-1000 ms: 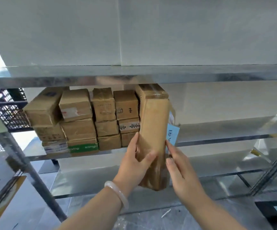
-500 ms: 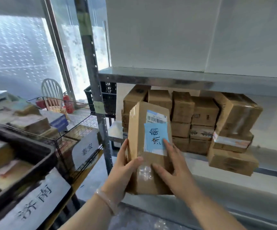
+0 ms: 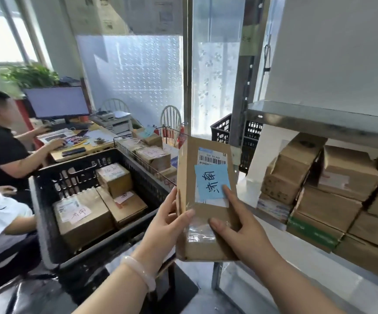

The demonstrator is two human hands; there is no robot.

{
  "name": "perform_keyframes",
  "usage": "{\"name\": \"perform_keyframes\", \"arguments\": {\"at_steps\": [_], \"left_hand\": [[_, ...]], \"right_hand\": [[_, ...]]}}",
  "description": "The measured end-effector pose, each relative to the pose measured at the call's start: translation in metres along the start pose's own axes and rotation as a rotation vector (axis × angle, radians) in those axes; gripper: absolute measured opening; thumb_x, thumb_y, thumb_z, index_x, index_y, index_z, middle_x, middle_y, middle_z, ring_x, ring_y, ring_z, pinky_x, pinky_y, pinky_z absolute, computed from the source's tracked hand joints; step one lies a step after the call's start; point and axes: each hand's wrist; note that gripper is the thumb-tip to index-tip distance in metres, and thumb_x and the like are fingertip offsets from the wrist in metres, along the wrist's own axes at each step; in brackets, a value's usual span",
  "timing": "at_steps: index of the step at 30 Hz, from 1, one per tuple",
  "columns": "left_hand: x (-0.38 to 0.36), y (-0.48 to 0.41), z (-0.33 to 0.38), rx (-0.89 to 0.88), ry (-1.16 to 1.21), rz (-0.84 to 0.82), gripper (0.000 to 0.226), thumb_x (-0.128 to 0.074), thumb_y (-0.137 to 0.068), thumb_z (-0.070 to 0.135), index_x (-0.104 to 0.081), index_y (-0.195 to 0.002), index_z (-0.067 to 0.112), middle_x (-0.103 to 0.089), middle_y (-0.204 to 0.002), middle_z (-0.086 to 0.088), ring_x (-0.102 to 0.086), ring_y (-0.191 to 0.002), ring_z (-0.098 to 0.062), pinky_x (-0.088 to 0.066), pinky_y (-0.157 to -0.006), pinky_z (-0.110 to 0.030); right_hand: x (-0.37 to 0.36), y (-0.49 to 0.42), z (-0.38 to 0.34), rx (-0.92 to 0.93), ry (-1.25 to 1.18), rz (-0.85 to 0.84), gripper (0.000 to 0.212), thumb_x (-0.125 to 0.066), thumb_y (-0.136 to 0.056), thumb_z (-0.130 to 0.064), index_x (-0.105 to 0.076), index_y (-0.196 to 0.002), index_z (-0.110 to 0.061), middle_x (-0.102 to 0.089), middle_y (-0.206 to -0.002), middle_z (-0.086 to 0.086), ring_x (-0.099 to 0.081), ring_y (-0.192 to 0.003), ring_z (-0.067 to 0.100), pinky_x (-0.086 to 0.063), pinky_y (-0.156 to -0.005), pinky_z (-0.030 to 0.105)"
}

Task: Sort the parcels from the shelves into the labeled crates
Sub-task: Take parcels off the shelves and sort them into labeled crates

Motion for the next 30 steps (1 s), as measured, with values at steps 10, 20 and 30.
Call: {"name": "perform_keyframes", "arguments": {"at_steps": [10, 20, 30], "left_hand": [[0.107, -0.040, 0.013, -0.028, -0.363, 0.466, 0.082, -0.064, -0.070, 0.075, -0.035, -0.143, 0.052, -0.044, -0.146, 0.015, -0.051, -0.120, -0.001, -0.044, -0.084, -0.014], [0.175, -0.048, 0.031, -0.014, -0.610, 0.906, 0.071, -0.059, -0.079, 0.060, -0.041, -0.144, 0.038, -0.044, -0.139, 0.015, -0.047, -0.118, 0.004, -0.040, -0.095, -0.012], [0.262, -0.022, 0.032, 0.092, -0.692, 0.965, 0.070, -0.050, -0.081, 0.064, -0.039, -0.146, 0.041, -0.041, -0.145, 0.018, -0.038, -0.136, -0.008, -0.035, -0.114, -0.044]], "right_hand": [[-0.065, -0.147, -0.011, 0.075, 0.022, -0.365, 0.067, -0.069, -0.082, -0.054, -0.028, -0.132, -0.073, -0.046, -0.125, -0.026, -0.052, -0.100, -0.010, -0.046, -0.067, 0.005], [-0.202, -0.250, -0.014, 0.085, 0.011, -0.734, 0.077, -0.071, -0.079, -0.056, -0.028, -0.142, -0.058, -0.044, -0.108, -0.038, -0.054, -0.082, -0.020, -0.040, -0.058, -0.002], [-0.365, -0.272, 0.012, -0.050, 0.199, -0.905, 0.082, -0.067, -0.083, -0.055, -0.019, -0.149, -0.049, -0.041, -0.149, -0.004, -0.048, -0.103, 0.009, -0.043, -0.068, 0.015]]}}
Point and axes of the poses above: each hand's wrist, its own y-axis away from the middle knuckle, its own x-axis out of the back of the hand, z = x × y
